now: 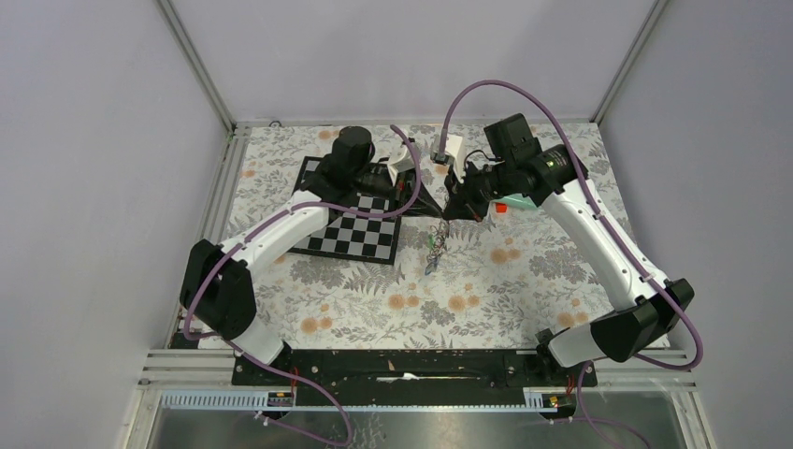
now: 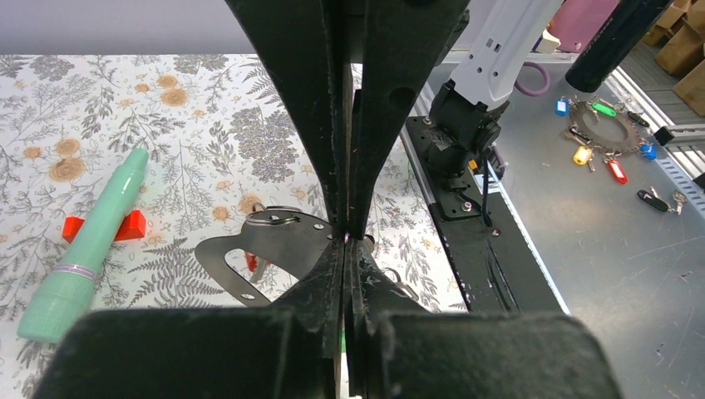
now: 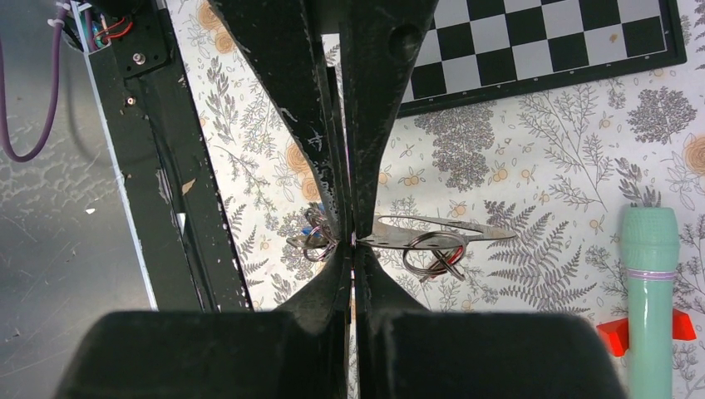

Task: Put the keys on the keyring

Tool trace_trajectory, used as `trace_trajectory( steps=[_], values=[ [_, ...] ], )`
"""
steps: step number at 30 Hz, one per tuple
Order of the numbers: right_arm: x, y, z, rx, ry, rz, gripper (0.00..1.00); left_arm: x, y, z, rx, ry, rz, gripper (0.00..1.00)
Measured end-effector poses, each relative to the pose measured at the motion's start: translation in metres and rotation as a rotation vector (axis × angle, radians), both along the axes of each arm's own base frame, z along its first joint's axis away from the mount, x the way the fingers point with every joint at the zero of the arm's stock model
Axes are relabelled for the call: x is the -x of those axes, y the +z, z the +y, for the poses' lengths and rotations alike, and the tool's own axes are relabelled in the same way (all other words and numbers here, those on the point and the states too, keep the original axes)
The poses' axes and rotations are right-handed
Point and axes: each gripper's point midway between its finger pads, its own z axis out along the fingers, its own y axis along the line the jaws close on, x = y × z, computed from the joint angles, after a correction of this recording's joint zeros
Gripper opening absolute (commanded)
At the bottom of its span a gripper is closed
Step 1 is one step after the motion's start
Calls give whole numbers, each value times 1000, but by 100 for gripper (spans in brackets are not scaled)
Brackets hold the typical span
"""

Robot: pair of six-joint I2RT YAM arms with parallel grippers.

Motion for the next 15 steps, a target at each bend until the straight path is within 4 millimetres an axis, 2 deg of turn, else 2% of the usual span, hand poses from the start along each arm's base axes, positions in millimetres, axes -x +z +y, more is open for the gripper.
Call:
trace_trajectory(
  steps=[3, 9, 15],
  values=[
    [0, -2, 0, 2, -2, 5, 2, 1, -2, 0, 0, 0, 15, 0],
    [2, -4, -2, -19, -15, 30, 27, 2, -5, 1, 10, 10, 71, 0],
    [-1, 6, -8, -115, -43, 47, 35, 8, -11, 8, 73, 27, 186, 0]
  ],
)
